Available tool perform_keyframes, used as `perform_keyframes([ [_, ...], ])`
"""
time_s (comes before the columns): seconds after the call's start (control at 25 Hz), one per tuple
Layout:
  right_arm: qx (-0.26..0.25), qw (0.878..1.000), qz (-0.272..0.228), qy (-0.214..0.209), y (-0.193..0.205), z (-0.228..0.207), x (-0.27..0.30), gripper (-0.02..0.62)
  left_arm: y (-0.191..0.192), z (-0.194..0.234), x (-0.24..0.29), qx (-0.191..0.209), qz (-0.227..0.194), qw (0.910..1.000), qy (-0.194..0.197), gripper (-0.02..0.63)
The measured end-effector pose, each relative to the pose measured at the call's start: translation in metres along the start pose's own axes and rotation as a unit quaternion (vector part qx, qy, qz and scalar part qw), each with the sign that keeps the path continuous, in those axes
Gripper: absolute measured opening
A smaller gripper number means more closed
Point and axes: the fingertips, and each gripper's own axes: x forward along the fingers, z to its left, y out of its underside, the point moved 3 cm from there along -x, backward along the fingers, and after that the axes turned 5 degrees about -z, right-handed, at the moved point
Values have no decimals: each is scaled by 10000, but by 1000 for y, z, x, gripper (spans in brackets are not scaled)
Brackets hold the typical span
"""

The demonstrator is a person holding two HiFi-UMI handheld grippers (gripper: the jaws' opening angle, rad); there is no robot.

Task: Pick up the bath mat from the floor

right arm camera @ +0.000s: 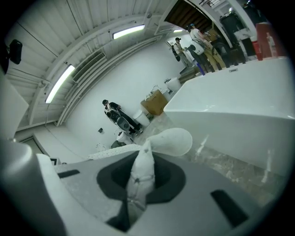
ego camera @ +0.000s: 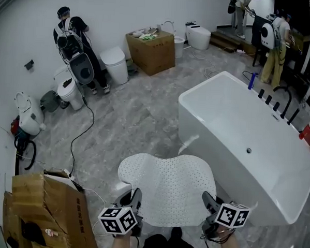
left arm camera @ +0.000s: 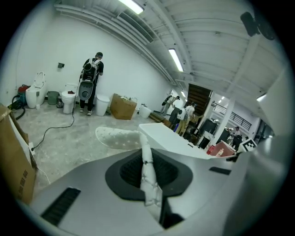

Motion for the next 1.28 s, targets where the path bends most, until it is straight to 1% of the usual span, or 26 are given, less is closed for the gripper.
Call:
perform_keyframes([
  [0.24, -67, 9994, -282, -172, -25, 29, -7, 28, -36, -9, -11, 188, -207, 9994, 194, 28],
  [0.48, -283, 9984, -486, 11, -35, 49, -15, 28, -55, -7, -14, 270, -274, 9984, 408, 28],
  [0.64, -432, 9973, -577, 126, -36, 58, -28, 28, -60, -15, -18, 441, -280, 9976, 464, 28],
  [0.84, -617, 9954, -696, 218, -37, 70, -32, 28, -65, -17, -21, 515, -334, 9965, 559, 28],
  [1.28, -742, 9924, -920, 348, -41, 87, -35, 26, -77, -5, -33, 433, -483, 9956, 675, 28],
])
